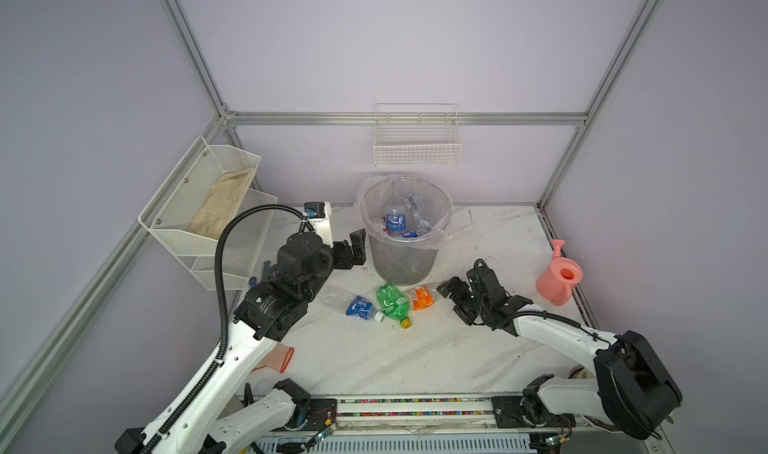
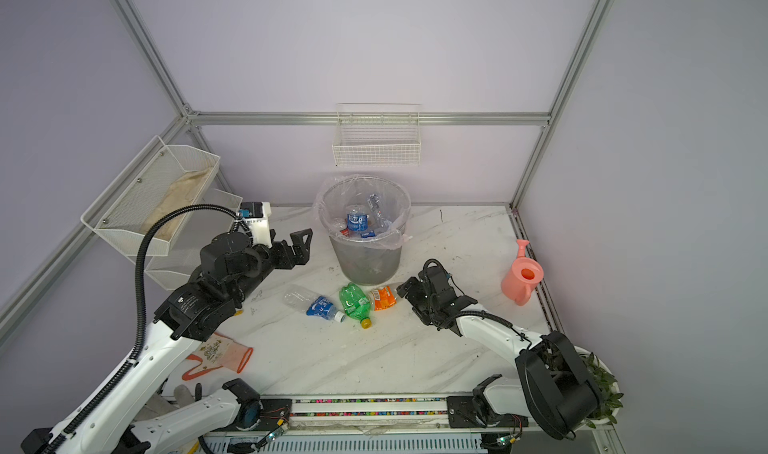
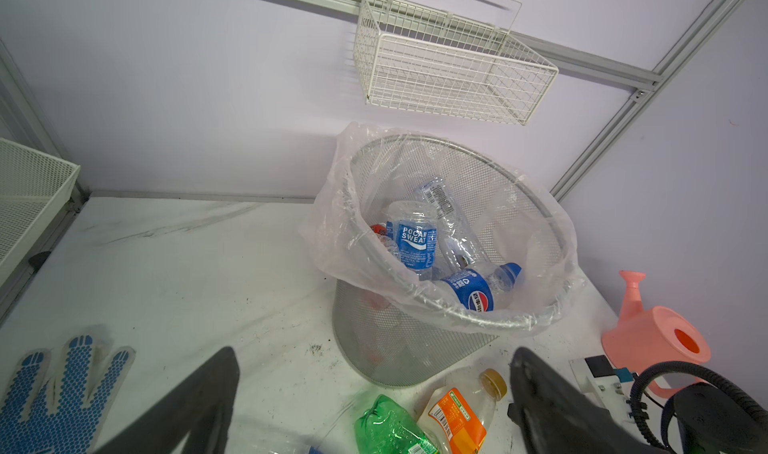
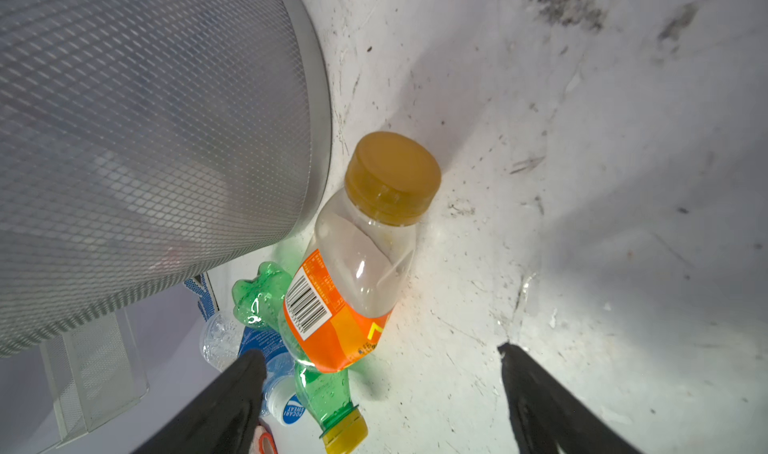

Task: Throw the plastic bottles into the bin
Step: 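Draw the left gripper back while the right gripper reaches toward the orange-label bottle, then close the right gripper around the yellow-capped orange-label bottle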

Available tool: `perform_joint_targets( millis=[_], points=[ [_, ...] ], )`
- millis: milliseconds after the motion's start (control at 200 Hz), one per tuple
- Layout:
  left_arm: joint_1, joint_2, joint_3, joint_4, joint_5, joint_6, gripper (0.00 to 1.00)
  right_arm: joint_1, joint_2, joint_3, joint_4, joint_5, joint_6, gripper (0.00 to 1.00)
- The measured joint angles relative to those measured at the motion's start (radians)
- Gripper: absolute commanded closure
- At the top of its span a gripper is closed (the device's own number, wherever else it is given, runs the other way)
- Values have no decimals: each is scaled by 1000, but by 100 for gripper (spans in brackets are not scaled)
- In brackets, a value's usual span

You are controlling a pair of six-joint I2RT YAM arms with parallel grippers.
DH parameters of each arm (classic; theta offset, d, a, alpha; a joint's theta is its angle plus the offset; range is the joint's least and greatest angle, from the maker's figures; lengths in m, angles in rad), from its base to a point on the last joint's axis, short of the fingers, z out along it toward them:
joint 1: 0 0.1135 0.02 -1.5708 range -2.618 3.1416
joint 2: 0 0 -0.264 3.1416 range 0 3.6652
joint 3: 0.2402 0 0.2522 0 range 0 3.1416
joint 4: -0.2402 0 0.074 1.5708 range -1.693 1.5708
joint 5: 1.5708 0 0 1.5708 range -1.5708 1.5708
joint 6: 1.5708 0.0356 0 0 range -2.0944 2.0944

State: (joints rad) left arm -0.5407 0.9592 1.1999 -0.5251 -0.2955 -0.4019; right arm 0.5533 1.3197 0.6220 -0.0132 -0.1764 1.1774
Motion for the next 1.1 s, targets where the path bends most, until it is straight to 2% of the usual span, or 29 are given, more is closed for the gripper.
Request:
perform_joint_targets(
  millis=[580,835,995,1100],
  points=[
    [33,-87,-56,-38,-1,-31,0,78,200,-6,224,-7,124,17],
    [42,-101,-69,-45,-1,-33,1,91,283,-6,388,-14,177,21],
    [43,-121,-73,-49,-1,-34,0,106,318,-12,457,3,211,33],
    [44,-129,-75,-54,-1,-34,0,110,317,-40,486,29,233,50]
  ],
)
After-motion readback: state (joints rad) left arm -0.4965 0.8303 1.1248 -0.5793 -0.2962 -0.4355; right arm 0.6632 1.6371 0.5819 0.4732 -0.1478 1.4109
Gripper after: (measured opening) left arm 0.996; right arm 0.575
